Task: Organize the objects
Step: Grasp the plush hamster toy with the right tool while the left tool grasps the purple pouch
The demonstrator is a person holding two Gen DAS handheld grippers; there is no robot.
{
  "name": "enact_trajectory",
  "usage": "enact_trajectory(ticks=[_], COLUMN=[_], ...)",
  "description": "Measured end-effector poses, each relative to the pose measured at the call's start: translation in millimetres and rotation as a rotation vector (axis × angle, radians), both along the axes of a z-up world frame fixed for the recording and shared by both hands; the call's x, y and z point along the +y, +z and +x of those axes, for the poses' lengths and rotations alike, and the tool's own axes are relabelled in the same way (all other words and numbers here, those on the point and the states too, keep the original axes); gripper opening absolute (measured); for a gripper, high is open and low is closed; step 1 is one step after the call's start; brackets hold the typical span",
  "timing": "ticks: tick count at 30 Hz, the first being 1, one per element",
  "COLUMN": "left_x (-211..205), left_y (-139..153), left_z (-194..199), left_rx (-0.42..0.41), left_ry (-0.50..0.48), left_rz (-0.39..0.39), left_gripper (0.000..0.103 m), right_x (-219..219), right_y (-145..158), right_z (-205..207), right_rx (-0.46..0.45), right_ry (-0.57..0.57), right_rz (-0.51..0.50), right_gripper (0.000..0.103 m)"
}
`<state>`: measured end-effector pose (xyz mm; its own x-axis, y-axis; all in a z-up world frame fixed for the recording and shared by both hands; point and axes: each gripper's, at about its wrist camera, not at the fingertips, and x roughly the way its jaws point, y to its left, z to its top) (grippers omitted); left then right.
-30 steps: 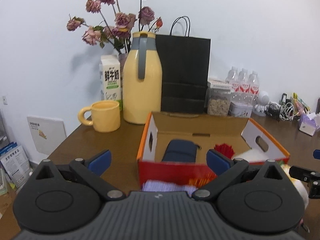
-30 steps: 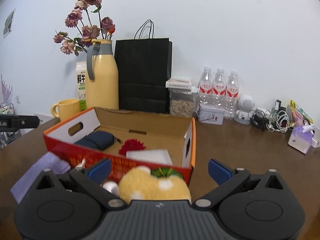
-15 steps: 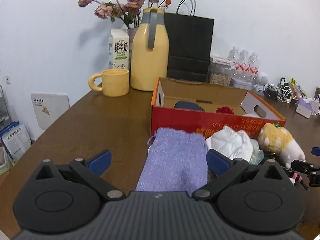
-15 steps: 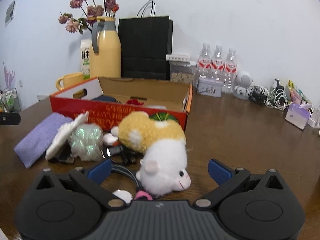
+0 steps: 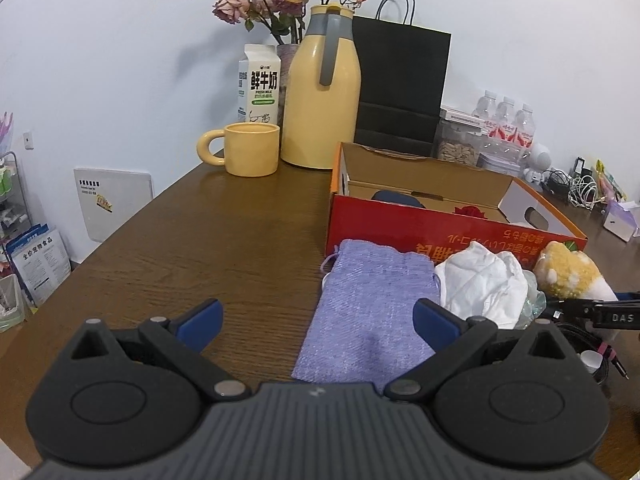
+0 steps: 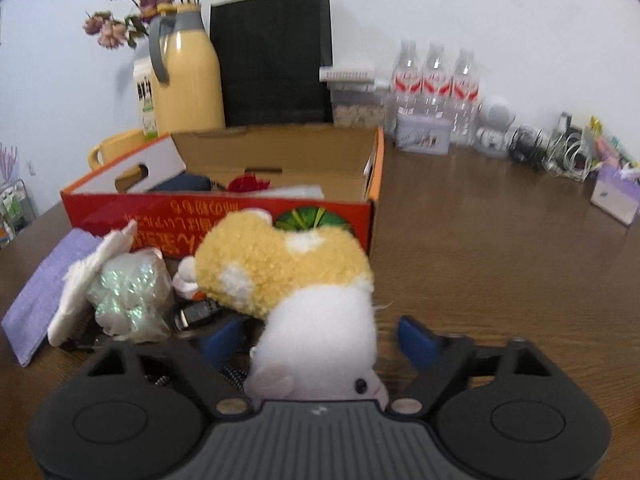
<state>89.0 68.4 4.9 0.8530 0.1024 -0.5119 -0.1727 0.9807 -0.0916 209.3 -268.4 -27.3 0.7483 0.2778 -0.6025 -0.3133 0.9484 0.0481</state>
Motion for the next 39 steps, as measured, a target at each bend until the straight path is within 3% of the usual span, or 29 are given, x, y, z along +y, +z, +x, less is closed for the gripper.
enact_trajectory(ticks=[1, 16, 27, 39], left_x=[1, -11, -32, -40], left_y=[0, -5, -17, -40], left_z=[0, 10, 34, 66], left_rx=[0.001, 0.022, 0.079, 0.142], left_ry=[0.002, -0.026, -0.120, -0.136], left_rz=[-0.001, 0.003, 0.012, 0.023], left_gripper=[0.103, 0.103, 0.103, 0.103], right_x=[0, 1, 5, 9], right_y=[0, 18, 15, 15], right_z=[0, -39, -42, -42], right_rx=[0.000, -0.268, -0.310, -0.318], right_ry=[0.003, -0.026, -0.029, -0.022], right_rz=[0.005, 0.074, 0.062, 0.041], right_gripper=[0.052, 0.047, 0.047, 0.047])
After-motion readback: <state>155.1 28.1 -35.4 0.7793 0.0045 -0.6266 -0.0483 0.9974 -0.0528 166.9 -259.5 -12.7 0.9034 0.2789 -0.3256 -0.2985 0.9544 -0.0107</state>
